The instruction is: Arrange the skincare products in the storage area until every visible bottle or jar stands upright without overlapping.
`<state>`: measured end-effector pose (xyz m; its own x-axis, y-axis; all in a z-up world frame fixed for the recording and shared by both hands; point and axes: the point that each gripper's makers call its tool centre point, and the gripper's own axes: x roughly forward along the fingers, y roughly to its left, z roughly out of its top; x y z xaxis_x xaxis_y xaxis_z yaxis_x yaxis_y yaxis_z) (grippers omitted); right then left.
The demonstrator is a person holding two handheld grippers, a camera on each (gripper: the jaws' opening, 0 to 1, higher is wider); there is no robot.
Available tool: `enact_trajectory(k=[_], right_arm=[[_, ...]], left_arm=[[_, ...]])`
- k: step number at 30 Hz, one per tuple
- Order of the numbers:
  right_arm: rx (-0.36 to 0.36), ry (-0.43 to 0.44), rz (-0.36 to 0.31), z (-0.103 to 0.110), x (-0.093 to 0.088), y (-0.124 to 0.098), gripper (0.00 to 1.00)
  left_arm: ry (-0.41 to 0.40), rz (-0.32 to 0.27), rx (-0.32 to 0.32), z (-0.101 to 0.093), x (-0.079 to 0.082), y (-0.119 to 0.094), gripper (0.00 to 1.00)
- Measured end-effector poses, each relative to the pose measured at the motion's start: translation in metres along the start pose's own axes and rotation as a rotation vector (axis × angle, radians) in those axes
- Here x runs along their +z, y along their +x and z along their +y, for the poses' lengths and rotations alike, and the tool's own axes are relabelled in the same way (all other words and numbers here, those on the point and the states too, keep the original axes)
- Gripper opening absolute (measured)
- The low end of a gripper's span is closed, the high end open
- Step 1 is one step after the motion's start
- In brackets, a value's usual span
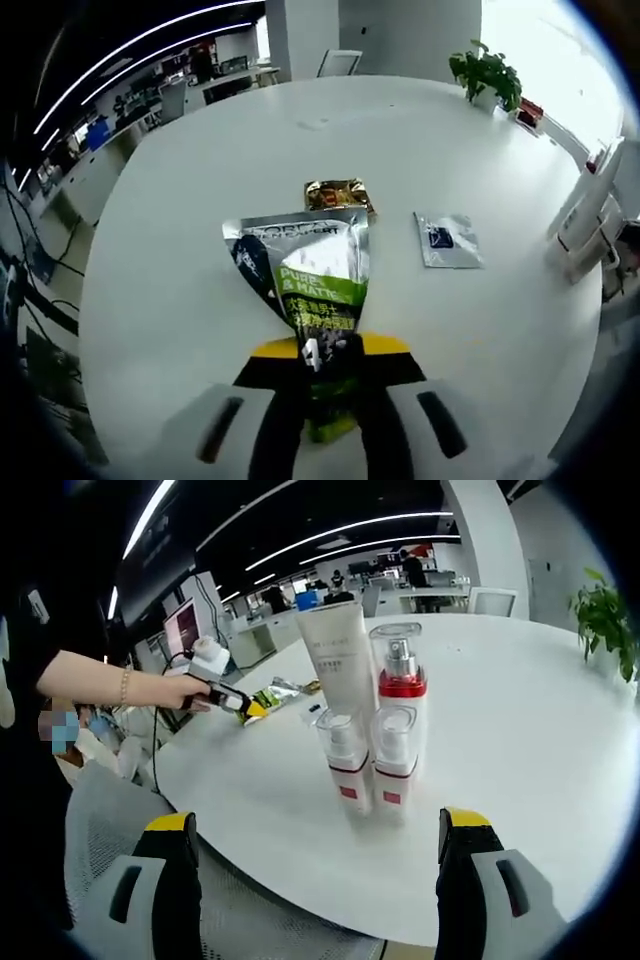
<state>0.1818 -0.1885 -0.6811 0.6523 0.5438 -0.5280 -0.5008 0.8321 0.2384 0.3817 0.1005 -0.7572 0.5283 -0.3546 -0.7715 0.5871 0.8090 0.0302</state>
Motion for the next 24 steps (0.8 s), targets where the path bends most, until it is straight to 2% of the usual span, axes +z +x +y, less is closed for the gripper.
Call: enact_trajectory(k=[3,5,7,8,12,17,24], right_arm=[[0.001,0.0,-0.005,0.0,0.001,0.0,1.0],[0.001,0.002,-0.01,0.001,0.002,-0.001,1.0],[0.002,0.004,-0.02,0.001,0.004,-0.002,1.0],[0.003,0.002,-0.023,0.002,0.004,-0.003,1.0],[0.016,0.006,-0.04,0.004,0.006,-0.005,1.0],[0.028,-0.004,-0.06,0.009,0.012,-0.009,1.0],[0.035,-0.017,-0.101,0.01,0.024,-0.013,1.0]], left_arm=[[-0.032,-0.035,-0.005,-0.005,0.005,-0.012,0.16],[-0.049,-0.048,-0.006,-0.003,0.003,-0.01,0.15],[-0.06,-0.067,-0.016,-0.01,0.005,-0.02,0.15],[-0.062,-0.073,-0.018,-0.01,0.005,-0.018,0.14],[-0.086,-0.125,-0.042,-0.02,0.016,-0.036,0.13],[-0.104,-0.184,-0.064,-0.037,0.027,-0.054,0.11],[-0.1,-0.234,-0.073,-0.05,0.036,-0.075,0.1]])
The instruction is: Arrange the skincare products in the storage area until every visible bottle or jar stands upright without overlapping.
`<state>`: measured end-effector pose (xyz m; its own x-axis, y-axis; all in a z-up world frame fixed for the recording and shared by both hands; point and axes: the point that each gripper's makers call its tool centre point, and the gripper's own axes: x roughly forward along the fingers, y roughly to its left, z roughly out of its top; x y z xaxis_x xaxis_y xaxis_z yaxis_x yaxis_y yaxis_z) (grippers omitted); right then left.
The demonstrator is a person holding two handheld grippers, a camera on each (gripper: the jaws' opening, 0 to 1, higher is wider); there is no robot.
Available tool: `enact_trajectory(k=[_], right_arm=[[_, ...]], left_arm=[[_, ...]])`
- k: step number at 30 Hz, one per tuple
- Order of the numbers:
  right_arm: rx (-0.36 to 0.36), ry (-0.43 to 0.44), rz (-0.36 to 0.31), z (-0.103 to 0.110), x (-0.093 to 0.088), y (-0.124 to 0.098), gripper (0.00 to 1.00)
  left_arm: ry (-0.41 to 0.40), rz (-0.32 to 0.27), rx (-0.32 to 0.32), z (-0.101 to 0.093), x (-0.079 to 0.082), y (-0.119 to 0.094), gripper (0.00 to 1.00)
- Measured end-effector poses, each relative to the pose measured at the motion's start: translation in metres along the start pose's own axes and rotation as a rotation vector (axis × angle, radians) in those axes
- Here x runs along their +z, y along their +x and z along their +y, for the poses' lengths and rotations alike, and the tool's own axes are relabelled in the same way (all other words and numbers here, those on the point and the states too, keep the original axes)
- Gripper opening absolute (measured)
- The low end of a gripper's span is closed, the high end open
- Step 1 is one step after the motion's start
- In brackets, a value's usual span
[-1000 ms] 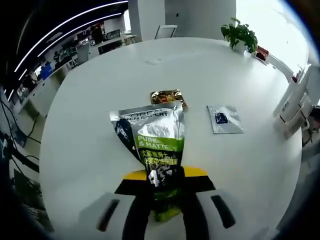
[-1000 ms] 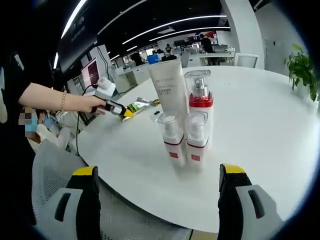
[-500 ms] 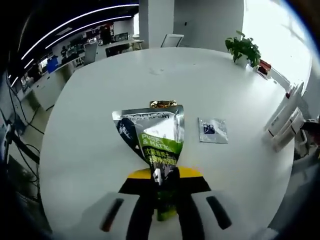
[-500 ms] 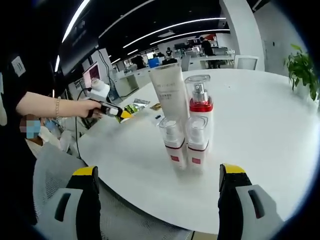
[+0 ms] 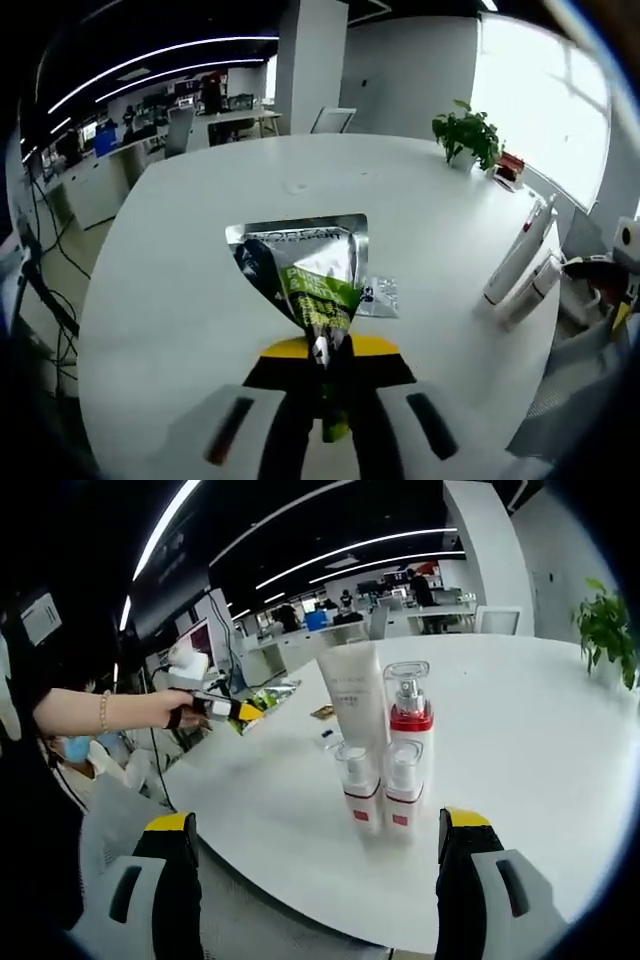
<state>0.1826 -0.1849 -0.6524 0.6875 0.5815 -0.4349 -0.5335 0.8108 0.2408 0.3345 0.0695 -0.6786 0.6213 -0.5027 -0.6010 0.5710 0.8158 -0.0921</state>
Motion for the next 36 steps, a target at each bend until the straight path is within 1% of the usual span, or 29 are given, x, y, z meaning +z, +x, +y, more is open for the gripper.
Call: enact_trajectory(k=[3,7,8,9,10,12,13,14,16,18,20,21,23,26,27,28,30,31,33,34,36], right_arm=[[0.009,-0.003,-0.014,0.005,0.009,-0.002,1.0],[0.035,0.009,-0.052,0.014,0.022,-0.002,1.0],[0.041,0.003,-0.054,0.017,0.024,-0.001,0.99],[0.051,-0.005,-0.055,0.019,0.024,0.0,0.98],[0.062,-0.013,-0.056,0.021,0.025,0.001,0.94],[0.094,-0.012,-0.07,0.03,0.032,0.001,0.86],[0.099,-0.009,-0.079,0.032,0.036,0.0,0.83],[0.101,-0.006,-0.092,0.034,0.039,0.001,0.83],[0.116,0.0,-0.114,0.038,0.045,0.001,0.83],[0.123,-0.005,-0.123,0.041,0.048,0.002,0.82],[0.134,-0.011,-0.131,0.045,0.052,0.003,0.81],[0.147,-0.01,-0.141,0.049,0.055,0.003,0.81],[0.16,-0.004,-0.152,0.053,0.059,0.004,0.8],[0.186,-0.006,-0.165,0.064,0.067,0.005,0.78],[0.196,-0.004,-0.169,0.066,0.068,0.006,0.77],[0.214,-0.005,-0.177,0.071,0.071,0.008,0.77],[0.235,-0.008,-0.183,0.078,0.077,0.012,0.75],[0.24,-0.009,-0.185,0.08,0.078,0.013,0.73],[0.268,-0.009,-0.207,0.089,0.086,0.017,0.69],[0.284,-0.003,-0.218,0.093,0.091,0.02,0.67],[0.304,0.019,-0.225,0.098,0.097,0.024,0.65]], left_arm=[[-0.006,-0.031,-0.011,-0.009,0.006,-0.009,0.1],[-0.01,-0.072,-0.035,-0.026,0.016,-0.022,0.09],[-0.009,-0.081,-0.038,-0.027,0.018,-0.024,0.09],[-0.007,-0.093,-0.048,-0.032,0.02,-0.029,0.09],[-0.008,-0.104,-0.052,-0.039,0.023,-0.037,0.09],[-0.019,-0.132,-0.072,-0.05,0.029,-0.045,0.09],[-0.017,-0.144,-0.082,-0.056,0.032,-0.048,0.09],[-0.023,-0.156,-0.093,-0.066,0.037,-0.055,0.09],[-0.025,-0.182,-0.111,-0.078,0.042,-0.062,0.09],[-0.005,-0.199,-0.116,-0.087,0.045,-0.068,0.09],[0.004,-0.2,-0.115,-0.095,0.046,-0.071,0.09],[0.01,-0.207,-0.12,-0.1,0.046,-0.074,0.09],[0.007,-0.21,-0.13,-0.106,0.045,-0.076,0.09],[0.016,-0.213,-0.139,-0.121,0.043,-0.082,0.09],[0.008,-0.22,-0.158,-0.128,0.044,-0.084,0.09],[-0.005,-0.23,-0.166,-0.129,0.043,-0.085,0.09],[-0.009,-0.241,-0.183,-0.138,0.044,-0.089,0.09],[-0.007,-0.246,-0.191,-0.143,0.045,-0.09,0.09],[-0.007,-0.256,-0.2,-0.147,0.045,-0.092,0.09],[-0.006,-0.265,-0.207,-0.152,0.046,-0.095,0.09],[-0.014,-0.275,-0.219,-0.16,0.046,-0.097,0.09]])
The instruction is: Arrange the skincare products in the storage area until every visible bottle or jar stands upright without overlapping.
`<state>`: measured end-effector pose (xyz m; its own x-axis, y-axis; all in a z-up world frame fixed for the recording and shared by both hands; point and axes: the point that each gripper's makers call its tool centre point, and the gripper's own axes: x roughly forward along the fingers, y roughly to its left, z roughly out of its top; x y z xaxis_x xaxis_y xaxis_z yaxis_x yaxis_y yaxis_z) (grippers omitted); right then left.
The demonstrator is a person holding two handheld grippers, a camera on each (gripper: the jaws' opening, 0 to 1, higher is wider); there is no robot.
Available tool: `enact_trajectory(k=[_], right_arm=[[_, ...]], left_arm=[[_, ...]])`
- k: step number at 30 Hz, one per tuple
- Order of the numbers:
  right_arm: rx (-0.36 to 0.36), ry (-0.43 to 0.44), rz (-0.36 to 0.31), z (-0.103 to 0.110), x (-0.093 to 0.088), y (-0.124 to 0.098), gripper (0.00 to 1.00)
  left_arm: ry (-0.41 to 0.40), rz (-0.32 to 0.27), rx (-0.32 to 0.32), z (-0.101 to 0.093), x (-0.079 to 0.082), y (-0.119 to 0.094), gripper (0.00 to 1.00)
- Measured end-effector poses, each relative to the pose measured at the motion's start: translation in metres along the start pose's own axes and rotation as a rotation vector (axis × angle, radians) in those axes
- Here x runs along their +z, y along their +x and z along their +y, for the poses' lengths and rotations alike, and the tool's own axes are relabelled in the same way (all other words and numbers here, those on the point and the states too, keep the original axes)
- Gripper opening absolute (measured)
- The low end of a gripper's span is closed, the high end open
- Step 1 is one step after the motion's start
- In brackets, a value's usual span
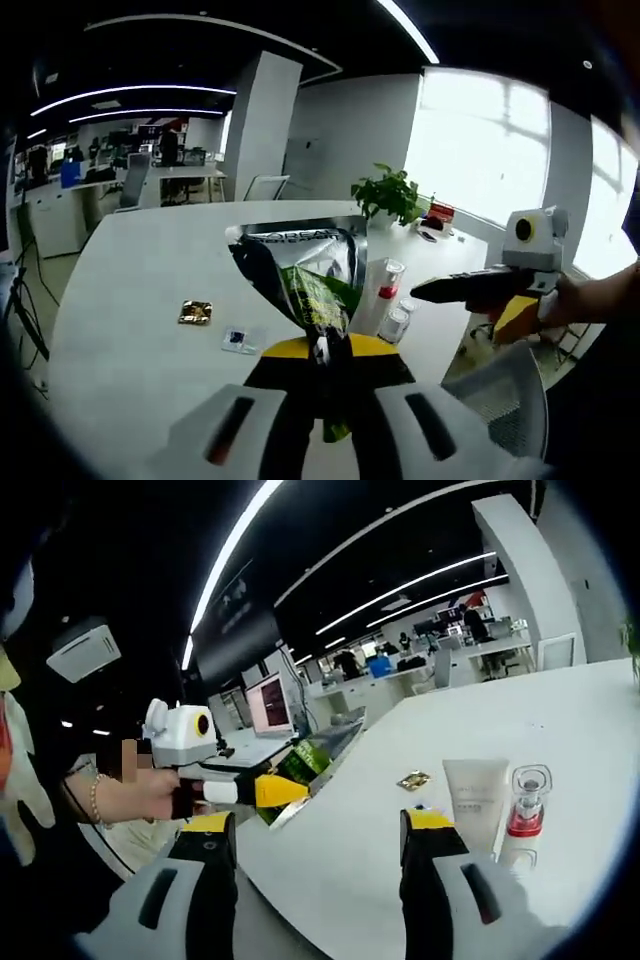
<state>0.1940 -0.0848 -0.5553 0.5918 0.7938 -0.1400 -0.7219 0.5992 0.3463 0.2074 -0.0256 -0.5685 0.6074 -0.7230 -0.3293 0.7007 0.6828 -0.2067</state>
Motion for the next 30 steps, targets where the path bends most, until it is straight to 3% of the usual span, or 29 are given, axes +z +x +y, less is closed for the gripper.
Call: enact_trajectory(k=[2,6,14,20,22,27,30], right_arm=[[0.005,0.011,-0.026,-0.001,0.007,0.007,0.65],[0.027,0.123,-0.104,0.004,0.024,0.017,0.62],[0.008,0.192,-0.138,0.001,0.03,0.027,0.5],[-0.017,0.269,-0.127,-0.002,0.024,0.035,0.29],[0.005,0.306,-0.144,0.002,0.025,0.037,0.24],[0.033,0.297,-0.184,0.008,0.031,0.033,0.11],[0.055,0.373,-0.192,0.008,0.032,0.032,0.07]], left_arm=[[0.001,-0.012,-0.015,-0.007,0.001,-0.001,0.09],[0.021,-0.021,-0.042,-0.022,0.0,-0.001,0.09],[0.029,-0.033,-0.04,-0.039,-0.001,-0.005,0.09],[0.051,-0.047,-0.009,-0.045,0.004,-0.009,0.1],[0.044,-0.045,0.004,-0.042,0.002,-0.009,0.1],[0.022,-0.054,0.01,-0.043,-0.001,-0.011,0.16],[0.011,-0.059,0.006,-0.043,0.0,-0.012,0.19]])
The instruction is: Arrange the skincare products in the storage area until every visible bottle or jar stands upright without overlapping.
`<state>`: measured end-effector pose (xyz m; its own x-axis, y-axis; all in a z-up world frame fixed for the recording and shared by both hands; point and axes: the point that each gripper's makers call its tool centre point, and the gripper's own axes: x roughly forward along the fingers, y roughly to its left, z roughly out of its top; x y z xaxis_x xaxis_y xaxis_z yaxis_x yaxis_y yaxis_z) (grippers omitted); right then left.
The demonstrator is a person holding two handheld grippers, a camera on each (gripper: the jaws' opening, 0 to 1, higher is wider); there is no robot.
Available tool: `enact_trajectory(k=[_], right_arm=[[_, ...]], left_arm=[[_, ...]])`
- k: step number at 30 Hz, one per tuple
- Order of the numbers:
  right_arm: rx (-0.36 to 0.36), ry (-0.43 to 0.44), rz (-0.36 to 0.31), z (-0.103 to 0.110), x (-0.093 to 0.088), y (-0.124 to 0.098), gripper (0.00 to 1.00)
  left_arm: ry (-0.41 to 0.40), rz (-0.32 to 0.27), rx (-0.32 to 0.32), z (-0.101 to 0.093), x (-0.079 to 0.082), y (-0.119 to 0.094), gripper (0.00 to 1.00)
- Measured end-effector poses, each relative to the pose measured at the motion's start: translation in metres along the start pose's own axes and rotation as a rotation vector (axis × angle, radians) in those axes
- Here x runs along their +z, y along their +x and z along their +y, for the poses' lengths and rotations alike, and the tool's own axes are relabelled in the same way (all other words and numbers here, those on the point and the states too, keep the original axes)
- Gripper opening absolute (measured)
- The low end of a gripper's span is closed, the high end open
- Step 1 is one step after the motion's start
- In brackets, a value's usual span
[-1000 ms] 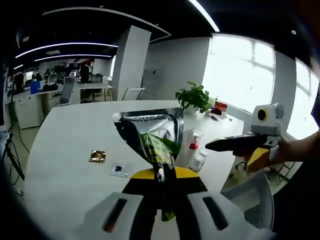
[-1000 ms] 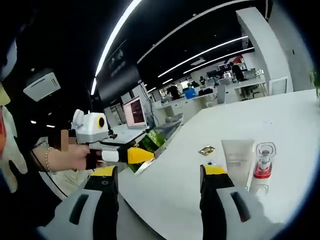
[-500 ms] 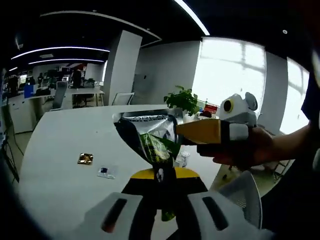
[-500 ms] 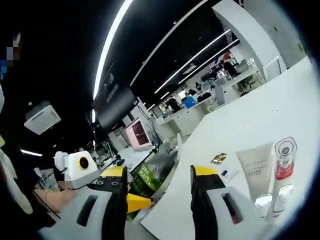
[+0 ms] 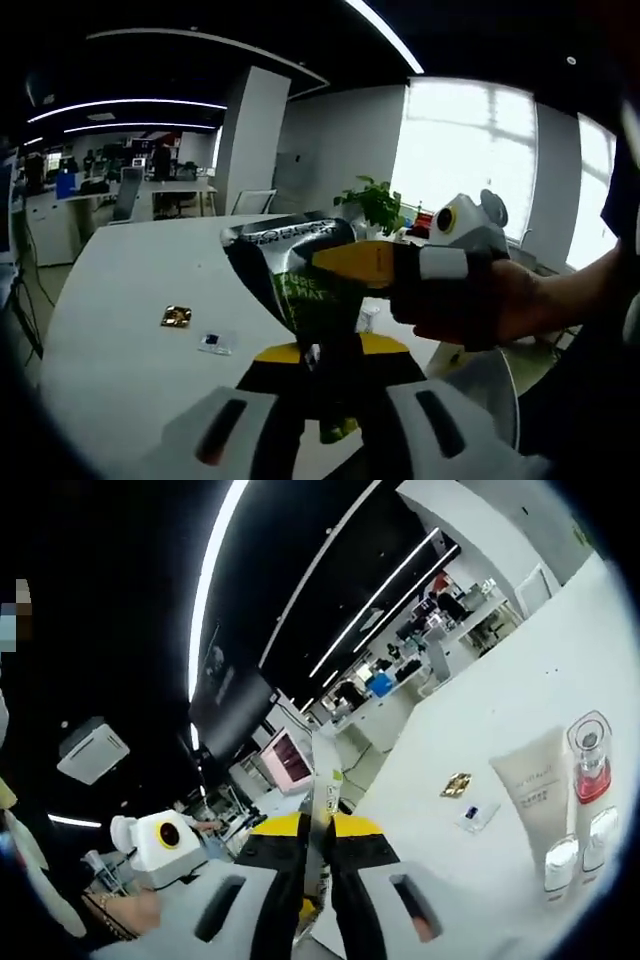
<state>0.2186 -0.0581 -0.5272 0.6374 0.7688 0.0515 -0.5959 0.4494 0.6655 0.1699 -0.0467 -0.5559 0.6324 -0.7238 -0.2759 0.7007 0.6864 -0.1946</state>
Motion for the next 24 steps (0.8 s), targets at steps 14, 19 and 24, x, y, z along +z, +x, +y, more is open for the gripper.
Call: enact_trajectory(k=[14,19,24], right_arm=[[0.092,0.077,-0.016,-0.002,0.027,-0.012,0.04],[0.153,0.105,-0.026,0.003,0.037,-0.016,0.03],[0.237,0.188,-0.061,0.024,0.046,-0.016,0.03]], left_arm=[[-0.034,-0.028,-0.018,0.008,0.01,-0.011,0.37],[-0.055,-0.041,-0.054,0.018,0.011,-0.017,0.43],[-0.217,-0.042,-0.154,0.018,0.003,-0.015,0.43]])
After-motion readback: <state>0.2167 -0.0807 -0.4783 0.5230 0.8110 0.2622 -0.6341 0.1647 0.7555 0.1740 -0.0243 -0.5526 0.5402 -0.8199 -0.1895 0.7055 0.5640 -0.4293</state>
